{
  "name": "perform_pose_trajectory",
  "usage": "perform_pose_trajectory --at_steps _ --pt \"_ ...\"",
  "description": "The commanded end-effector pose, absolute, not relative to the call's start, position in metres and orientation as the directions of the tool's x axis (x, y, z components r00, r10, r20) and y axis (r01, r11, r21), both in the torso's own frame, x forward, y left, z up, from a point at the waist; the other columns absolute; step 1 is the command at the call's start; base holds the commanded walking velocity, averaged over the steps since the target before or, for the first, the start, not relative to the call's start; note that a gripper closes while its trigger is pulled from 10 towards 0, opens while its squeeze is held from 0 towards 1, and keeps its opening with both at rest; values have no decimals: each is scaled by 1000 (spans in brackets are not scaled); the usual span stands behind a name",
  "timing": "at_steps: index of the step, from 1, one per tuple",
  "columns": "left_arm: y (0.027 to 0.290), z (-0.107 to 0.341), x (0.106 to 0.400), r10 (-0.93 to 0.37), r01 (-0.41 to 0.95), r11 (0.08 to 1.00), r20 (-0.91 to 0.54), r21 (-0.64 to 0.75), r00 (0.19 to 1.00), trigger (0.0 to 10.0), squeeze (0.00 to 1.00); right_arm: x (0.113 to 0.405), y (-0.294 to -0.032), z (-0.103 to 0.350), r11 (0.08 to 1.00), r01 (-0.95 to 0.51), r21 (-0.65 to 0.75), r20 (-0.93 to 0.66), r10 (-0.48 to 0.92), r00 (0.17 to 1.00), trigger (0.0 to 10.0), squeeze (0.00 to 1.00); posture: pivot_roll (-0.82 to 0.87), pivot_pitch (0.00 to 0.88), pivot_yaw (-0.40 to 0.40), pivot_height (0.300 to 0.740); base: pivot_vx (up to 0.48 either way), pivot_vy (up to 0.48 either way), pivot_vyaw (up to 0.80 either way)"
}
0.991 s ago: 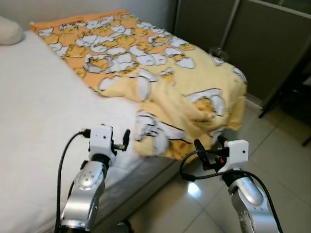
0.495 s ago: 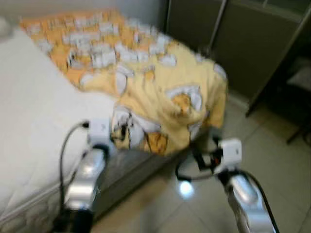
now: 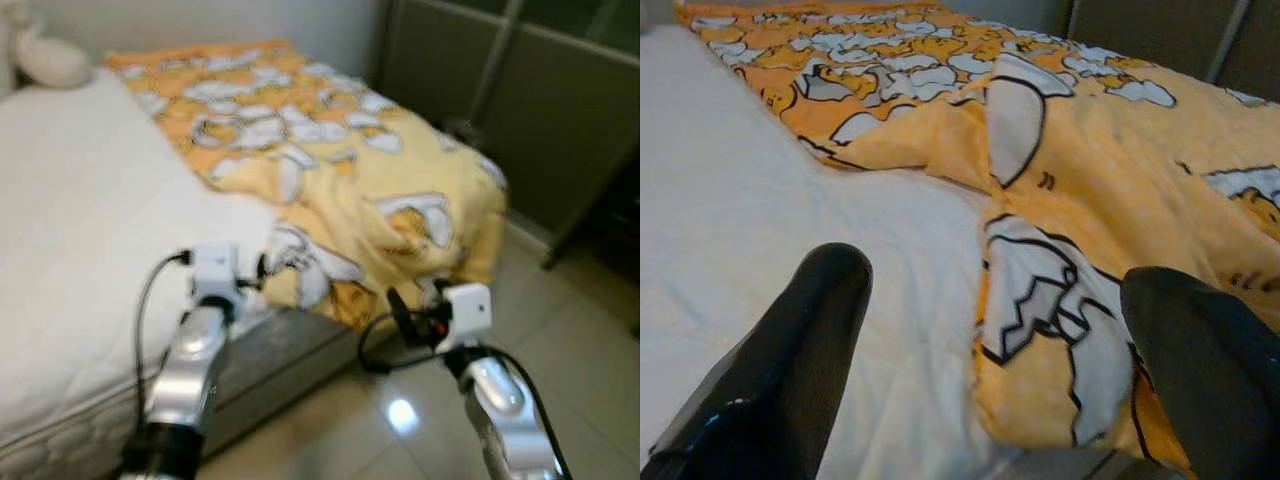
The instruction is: Clean up the room
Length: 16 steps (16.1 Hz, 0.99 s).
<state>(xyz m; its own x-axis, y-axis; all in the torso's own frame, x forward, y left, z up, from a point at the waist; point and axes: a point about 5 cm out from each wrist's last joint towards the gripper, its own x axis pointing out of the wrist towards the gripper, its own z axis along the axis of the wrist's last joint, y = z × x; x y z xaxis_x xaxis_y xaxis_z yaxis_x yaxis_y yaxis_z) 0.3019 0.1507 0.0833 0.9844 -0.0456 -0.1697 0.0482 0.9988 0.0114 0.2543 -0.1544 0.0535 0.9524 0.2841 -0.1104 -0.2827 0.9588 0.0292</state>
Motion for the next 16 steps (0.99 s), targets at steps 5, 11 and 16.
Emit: perform_pose_trajectory --at_steps 5,11,16 --pt "154 83 307 -35 44 998 -181 42 983 10000 0 256 -149 57 955 -295 23 -85 296 951 10000 24 -28 0 -42 740 472 0 0" --pt "175 60 328 67 -49 997 -316 64 947 10000 0 224 -157 46 910 -412 47 -185 413 892 10000 31 -109 98 -103 740 77 0 0" --pt "163 42 329 -35 23 999 -392 -34 919 10000 0 184 -170 39 885 -455 99 -313 462 830 10000 27 -199 185 -150 740 0 0 0"
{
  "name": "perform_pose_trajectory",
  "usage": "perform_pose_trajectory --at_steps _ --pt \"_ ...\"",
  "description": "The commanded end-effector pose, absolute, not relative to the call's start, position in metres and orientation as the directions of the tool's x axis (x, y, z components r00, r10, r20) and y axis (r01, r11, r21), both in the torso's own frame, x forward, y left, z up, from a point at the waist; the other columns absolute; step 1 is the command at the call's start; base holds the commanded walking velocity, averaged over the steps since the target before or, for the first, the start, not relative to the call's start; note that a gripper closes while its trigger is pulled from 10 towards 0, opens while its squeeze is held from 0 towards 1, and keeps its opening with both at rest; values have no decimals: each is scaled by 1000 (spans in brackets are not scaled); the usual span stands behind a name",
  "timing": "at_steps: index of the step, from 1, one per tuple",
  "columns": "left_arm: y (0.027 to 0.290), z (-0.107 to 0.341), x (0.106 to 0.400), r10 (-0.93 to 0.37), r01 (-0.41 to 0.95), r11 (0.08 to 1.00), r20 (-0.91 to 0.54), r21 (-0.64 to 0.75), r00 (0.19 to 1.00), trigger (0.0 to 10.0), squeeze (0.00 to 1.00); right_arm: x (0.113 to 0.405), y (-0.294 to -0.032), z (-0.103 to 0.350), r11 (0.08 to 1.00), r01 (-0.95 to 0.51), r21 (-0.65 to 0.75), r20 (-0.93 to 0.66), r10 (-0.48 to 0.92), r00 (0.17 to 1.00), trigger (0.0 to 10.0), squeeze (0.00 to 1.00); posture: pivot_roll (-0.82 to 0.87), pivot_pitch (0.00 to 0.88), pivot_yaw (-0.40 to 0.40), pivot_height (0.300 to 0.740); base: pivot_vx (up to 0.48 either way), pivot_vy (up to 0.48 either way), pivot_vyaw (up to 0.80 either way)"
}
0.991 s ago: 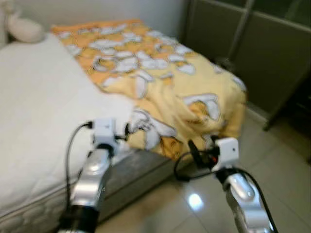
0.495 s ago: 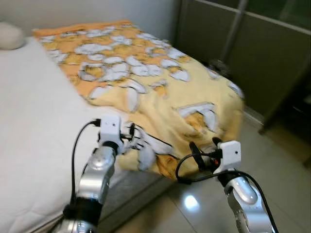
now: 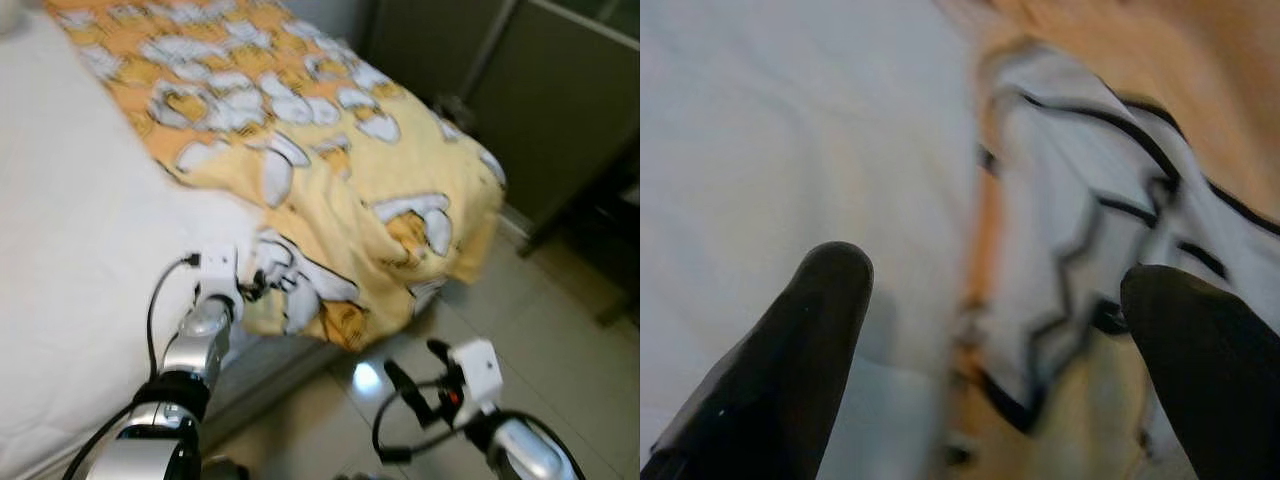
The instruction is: Clean up the room
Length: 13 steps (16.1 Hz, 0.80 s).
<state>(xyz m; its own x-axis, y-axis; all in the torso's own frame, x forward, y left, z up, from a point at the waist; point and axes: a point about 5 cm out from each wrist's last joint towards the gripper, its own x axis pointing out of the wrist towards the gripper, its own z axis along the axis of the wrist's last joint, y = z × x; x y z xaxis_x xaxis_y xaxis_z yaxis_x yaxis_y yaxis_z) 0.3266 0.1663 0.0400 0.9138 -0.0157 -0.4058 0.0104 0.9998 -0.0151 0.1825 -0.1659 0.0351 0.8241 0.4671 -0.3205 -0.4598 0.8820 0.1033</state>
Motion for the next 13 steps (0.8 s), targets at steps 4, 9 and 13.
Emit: perform_pose_trajectory --at_steps 4,9,13 --pt "170 21 308 -7 30 998 -434 46 901 10000 0 157 -169 37 879 -453 146 -372 473 799 10000 43 -211 246 -149 740 0 0 0" --pt "166 15 307 6 48 993 -461 105 887 10000 0 146 -170 38 879 -451 155 -400 473 785 10000 39 -232 259 -156 740 0 0 0" --pt "153 16 311 -67 22 994 -450 -104 890 0 0 150 -170 36 882 -448 147 -410 467 783 10000 39 -229 237 -154 740 0 0 0"
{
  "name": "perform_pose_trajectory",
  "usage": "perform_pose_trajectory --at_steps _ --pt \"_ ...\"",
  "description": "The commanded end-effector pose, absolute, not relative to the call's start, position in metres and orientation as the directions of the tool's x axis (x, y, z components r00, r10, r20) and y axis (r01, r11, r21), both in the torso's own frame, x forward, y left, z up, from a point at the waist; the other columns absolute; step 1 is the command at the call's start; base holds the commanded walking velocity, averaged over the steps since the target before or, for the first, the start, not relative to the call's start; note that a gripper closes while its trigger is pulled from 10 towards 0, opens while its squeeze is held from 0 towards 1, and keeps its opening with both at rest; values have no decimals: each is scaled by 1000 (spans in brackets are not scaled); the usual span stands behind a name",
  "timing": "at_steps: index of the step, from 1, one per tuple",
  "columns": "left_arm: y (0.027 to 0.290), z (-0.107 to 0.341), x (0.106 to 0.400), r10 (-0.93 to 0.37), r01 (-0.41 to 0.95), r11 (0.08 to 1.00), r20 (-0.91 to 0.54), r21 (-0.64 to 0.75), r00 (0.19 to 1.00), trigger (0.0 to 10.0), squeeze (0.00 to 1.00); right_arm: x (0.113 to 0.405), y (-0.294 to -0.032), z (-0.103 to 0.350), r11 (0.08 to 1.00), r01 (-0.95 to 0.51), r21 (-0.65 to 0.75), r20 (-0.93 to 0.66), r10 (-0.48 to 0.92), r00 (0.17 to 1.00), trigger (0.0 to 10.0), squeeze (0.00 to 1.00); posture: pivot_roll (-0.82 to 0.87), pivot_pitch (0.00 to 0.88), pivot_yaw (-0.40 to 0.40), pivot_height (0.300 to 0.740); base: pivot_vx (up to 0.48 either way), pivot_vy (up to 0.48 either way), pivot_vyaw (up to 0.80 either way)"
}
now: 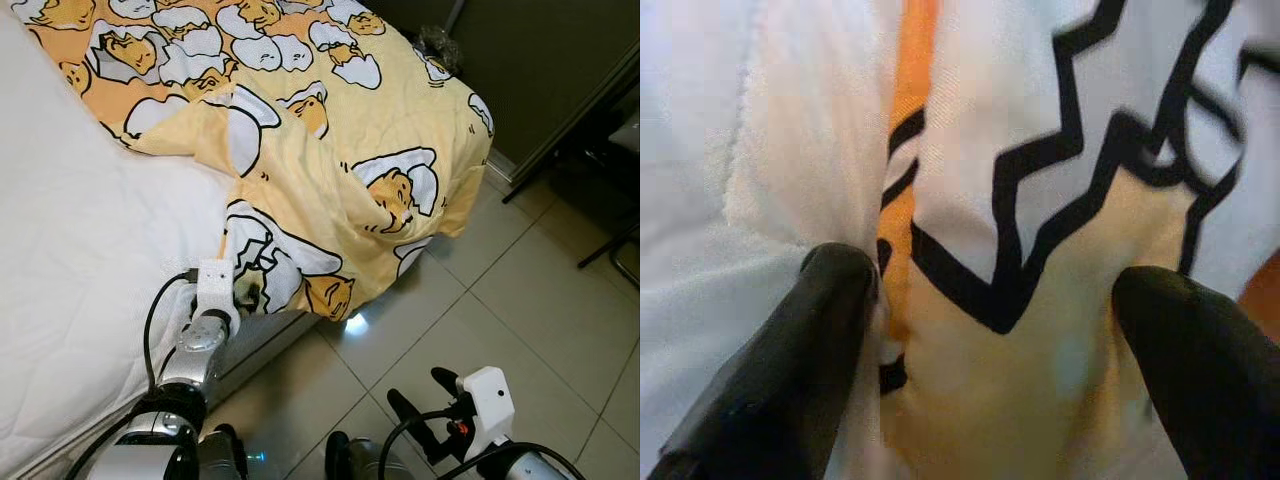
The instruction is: Clean up the room
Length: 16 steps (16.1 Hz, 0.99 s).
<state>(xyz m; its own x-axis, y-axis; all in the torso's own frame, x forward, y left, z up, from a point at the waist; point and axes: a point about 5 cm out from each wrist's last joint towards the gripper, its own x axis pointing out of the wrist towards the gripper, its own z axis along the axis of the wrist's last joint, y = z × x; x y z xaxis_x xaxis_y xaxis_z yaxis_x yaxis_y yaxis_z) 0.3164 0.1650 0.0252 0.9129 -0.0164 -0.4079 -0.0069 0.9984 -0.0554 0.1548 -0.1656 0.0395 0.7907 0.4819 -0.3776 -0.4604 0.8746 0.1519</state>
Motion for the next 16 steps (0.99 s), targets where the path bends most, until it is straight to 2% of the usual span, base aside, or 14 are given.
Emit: perform_pose_trajectory --at_steps 1,4,6,8,10,11,16 --pt "149 19 313 -88 45 993 -431 -110 898 0 0 154 -169 34 883 -446 147 -408 464 786 10000 39 -217 222 -147 740 0 0 0" --pt "149 7 306 -128 107 992 -506 -69 853 0 0 163 -167 35 888 -435 148 -386 457 801 10000 39 -201 213 -137 740 0 0 0" --pt "140 -5 297 -209 206 976 -573 -71 792 0 0 164 -167 35 890 -430 149 -386 453 804 10000 39 -201 216 -142 740 0 0 0" --pt "131 -6 296 -270 273 958 -575 -82 772 0 0 164 -169 33 887 -437 146 -390 458 799 10000 39 -204 210 -148 740 0 0 0" --pt "129 -4 298 -277 262 959 -571 -110 773 0 0 166 -170 35 887 -438 144 -383 459 802 10000 43 -203 206 -148 740 0 0 0" --pt "125 3 304 -321 143 922 -503 -361 802 0 0 167 -170 36 884 -444 146 -377 465 801 10000 39 -203 202 -145 740 0 0 0" --pt "126 8 308 -315 113 906 -471 -409 824 0 0 168 -170 37 874 -452 179 -361 486 796 10000 43 -194 200 -144 740 0 0 0"
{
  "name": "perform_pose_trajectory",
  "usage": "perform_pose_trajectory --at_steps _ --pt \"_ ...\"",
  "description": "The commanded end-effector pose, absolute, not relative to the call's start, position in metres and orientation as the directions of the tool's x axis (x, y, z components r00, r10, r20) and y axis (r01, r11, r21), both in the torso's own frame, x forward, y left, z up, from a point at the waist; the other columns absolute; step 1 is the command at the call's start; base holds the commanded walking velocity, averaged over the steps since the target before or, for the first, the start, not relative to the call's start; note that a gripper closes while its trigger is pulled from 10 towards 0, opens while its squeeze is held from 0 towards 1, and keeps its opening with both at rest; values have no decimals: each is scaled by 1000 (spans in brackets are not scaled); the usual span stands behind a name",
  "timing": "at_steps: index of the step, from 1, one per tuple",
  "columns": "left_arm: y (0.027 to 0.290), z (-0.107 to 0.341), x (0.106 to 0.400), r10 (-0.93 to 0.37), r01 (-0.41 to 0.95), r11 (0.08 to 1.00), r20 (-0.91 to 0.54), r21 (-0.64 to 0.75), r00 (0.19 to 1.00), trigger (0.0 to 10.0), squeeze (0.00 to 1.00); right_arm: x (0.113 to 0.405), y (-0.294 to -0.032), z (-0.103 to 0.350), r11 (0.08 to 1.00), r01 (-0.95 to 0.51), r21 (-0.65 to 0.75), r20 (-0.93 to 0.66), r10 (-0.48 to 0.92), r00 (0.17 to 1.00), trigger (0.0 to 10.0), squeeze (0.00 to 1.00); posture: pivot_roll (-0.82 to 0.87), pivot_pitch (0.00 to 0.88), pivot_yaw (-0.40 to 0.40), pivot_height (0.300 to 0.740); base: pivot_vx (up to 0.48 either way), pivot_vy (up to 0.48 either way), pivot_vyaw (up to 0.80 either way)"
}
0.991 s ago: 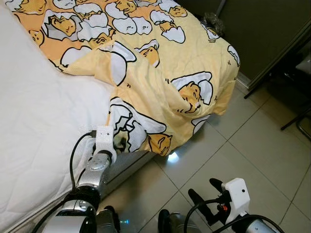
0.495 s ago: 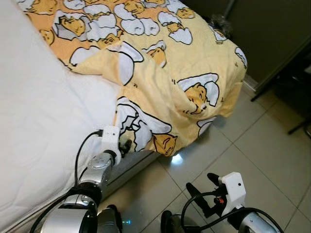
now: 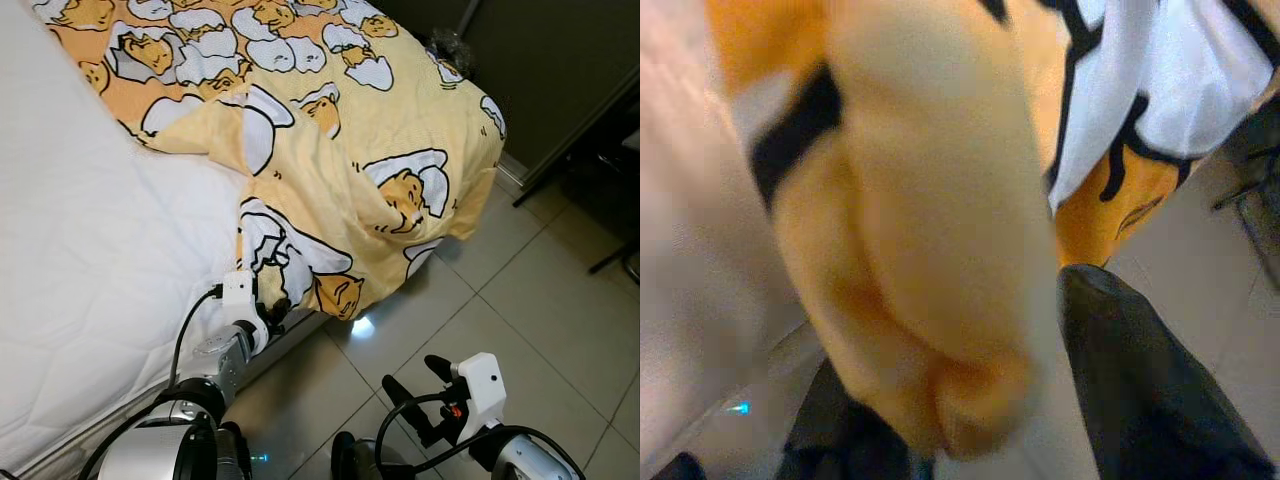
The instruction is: Clean up the room
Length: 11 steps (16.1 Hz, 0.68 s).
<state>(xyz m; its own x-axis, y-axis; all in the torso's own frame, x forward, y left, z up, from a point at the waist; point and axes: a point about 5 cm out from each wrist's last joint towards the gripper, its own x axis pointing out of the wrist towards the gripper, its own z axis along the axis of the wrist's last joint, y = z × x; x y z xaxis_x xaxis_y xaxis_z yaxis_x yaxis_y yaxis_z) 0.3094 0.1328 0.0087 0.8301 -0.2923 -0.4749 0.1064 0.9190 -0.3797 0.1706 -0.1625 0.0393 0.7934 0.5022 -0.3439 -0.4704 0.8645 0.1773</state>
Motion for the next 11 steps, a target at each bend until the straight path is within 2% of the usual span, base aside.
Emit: perform_pose_trajectory --at_steps 1,3,8,9,11 --pt "126 9 309 -316 105 898 -460 -428 829 0 0 169 -169 37 873 -453 180 -359 487 796 10000 39 -192 198 -143 740 0 0 0" --pt "129 9 310 -296 81 898 -460 -432 837 0 0 170 -168 36 873 -454 181 -356 488 797 10000 39 -188 196 -140 740 0 0 0" --pt "158 12 313 -76 -171 860 -452 -481 889 0 0 172 -165 34 872 -456 181 -353 490 797 10000 39 -169 183 -129 740 0 0 0" --pt "164 6 308 -29 -205 882 -483 -425 875 0 0 174 -163 33 871 -456 182 -353 491 797 10000 39 -157 174 -123 740 0 0 0" --pt "165 -3 299 -24 -176 930 -532 -323 847 0 0 177 -161 32 870 -457 182 -350 492 797 10000 35 -142 165 -113 740 0 0 0"
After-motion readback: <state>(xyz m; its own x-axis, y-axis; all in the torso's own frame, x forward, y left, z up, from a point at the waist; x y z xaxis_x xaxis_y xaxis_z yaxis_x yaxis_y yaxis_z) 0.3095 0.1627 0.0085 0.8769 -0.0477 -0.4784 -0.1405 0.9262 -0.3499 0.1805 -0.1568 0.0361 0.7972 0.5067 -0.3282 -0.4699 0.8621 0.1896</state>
